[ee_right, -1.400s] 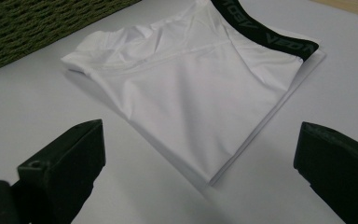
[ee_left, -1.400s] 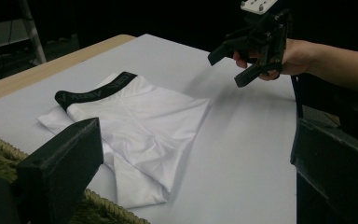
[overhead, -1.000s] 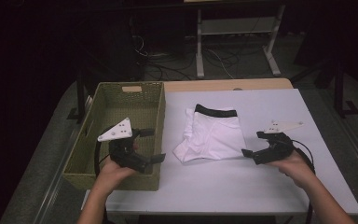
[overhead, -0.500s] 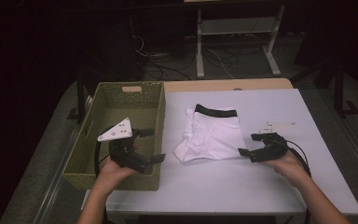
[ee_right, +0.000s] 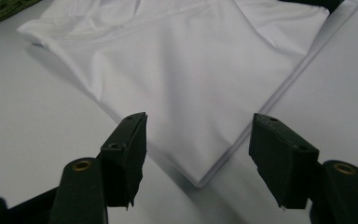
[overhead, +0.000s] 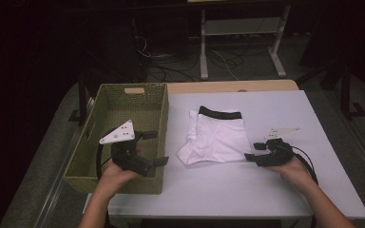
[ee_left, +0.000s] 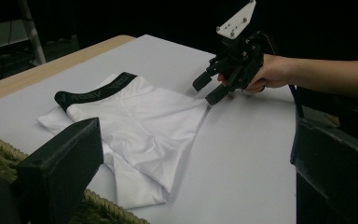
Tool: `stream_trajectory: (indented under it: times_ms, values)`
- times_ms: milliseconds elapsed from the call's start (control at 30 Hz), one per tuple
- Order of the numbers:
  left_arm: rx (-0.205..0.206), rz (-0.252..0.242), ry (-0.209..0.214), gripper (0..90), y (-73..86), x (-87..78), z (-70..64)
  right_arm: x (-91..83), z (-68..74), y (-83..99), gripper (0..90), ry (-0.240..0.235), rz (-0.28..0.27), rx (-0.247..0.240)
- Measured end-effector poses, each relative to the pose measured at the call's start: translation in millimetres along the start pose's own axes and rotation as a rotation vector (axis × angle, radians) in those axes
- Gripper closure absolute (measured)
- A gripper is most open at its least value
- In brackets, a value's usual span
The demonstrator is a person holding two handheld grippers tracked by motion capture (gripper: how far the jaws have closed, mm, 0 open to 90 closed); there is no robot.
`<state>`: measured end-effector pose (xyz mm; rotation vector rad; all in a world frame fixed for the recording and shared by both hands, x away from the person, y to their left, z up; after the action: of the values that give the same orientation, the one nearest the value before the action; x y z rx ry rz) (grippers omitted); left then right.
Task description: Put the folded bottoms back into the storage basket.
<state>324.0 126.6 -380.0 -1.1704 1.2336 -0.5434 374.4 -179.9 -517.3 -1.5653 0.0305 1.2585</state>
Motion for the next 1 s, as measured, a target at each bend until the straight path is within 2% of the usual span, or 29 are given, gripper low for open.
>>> stream_trajectory:
  times_ms: [333, 567, 767, 900, 1000]
  values:
    - [0.001, 0.000, 0.000, 2.3, 0.0, -0.1, 0.0, 2.9, -2.4, 8.4, 44.7, -0.009, 0.027, 0.005]
    - [0.001, -0.001, 0.001, 2.3, -0.1, -0.2, -0.3, 8.1, -1.4, 12.1, 48.9, -0.013, 0.053, -0.014]
    - [-0.001, 0.000, 0.000, 2.3, 0.1, 0.0, 0.1, 10.1, 0.1, 12.7, 53.4, 0.005, 0.058, -0.040]
    - [-0.001, 0.000, 0.001, 2.3, 0.1, 0.0, 0.0, 10.8, 0.7, 12.7, 59.7, 0.025, 0.060, -0.067]
    - [-0.001, 0.001, 0.001, 2.3, 0.1, 0.1, 0.0, 10.9, 0.6, 12.7, 68.2, 0.027, 0.059, -0.073]
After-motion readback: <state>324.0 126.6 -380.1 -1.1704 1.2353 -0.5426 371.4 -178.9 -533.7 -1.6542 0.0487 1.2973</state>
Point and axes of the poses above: each handheld gripper's, and its own axes: x roughly forward along the jaws, y roughly out of its underside, z roughly to its left, the point moved 10 cm from there along x, roughly forward along the jaws, and after that the axes turned 5 degrees about z, right-handed, at the moved point
